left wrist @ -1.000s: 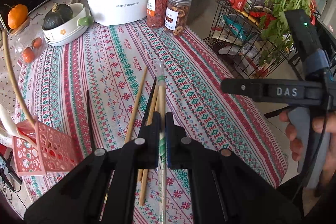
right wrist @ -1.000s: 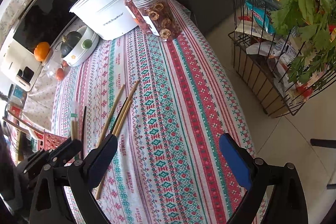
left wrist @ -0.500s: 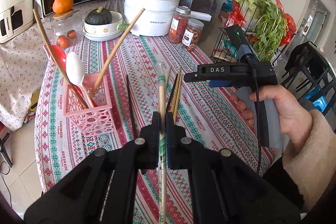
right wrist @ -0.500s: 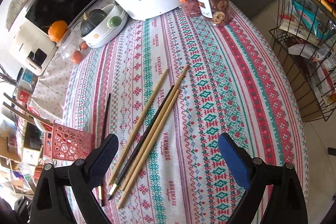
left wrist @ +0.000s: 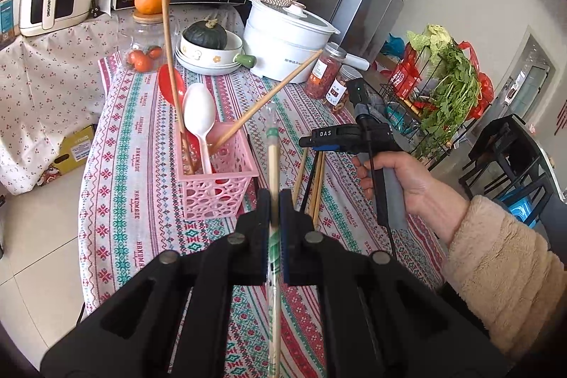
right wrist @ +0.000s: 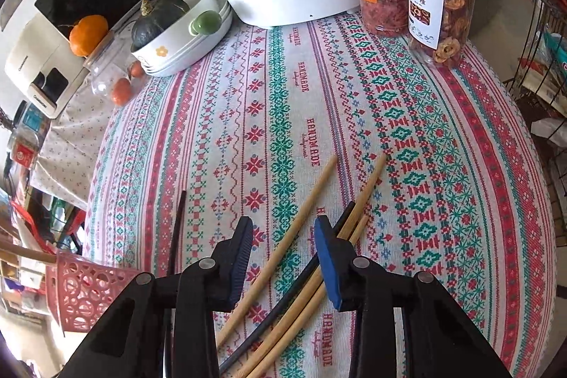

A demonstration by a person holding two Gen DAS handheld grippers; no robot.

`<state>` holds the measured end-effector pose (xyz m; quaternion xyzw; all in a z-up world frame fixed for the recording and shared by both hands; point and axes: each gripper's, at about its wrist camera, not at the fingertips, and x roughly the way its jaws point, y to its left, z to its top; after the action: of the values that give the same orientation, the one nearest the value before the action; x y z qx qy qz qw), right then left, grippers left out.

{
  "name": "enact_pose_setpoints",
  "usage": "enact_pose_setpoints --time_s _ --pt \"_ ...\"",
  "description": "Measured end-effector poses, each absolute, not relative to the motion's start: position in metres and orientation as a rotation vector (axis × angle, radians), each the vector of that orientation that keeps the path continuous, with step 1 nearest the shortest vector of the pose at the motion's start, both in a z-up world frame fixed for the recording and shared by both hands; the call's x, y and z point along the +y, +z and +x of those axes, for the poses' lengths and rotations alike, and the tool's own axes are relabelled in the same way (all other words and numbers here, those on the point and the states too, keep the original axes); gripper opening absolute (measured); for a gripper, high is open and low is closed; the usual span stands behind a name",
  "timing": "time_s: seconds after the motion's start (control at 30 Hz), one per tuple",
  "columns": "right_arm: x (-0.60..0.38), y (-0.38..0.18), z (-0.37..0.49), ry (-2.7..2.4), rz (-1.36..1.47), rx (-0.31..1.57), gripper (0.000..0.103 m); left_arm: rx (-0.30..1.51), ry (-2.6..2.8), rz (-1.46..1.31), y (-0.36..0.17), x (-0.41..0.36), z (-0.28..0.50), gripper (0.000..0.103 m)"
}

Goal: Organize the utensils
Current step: 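Lift the chopsticks with the left tool while the right tool grasps a wooden chopstick, then carry chopsticks over the pink basket and drop them with the left tool while the right tool carries its chopstick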

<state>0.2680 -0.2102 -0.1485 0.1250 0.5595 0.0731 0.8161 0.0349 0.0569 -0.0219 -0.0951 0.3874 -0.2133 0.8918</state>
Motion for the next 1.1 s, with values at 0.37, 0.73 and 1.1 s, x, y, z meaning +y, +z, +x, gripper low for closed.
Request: enact_pose_setpoints --time_s 0.37,0.73,1.1 --pt "-0.175 -0.154 0.265 0.109 0.058 1.152 0.013 0.791 -0.402 -0.199 -0.022 0.063 0.040 0.006" --pt "-0.182 -0.096 0.219 0.266 0.172 0.966 0.005 0.610 -0.322 -0.216 -0.001 0.079 0.037 0.006" --pt "-0.194 -0.010 0.148 0.377 0.214 0.717 0.002 0.423 -0.245 -0.307 0.021 0.089 0.035 0.006"
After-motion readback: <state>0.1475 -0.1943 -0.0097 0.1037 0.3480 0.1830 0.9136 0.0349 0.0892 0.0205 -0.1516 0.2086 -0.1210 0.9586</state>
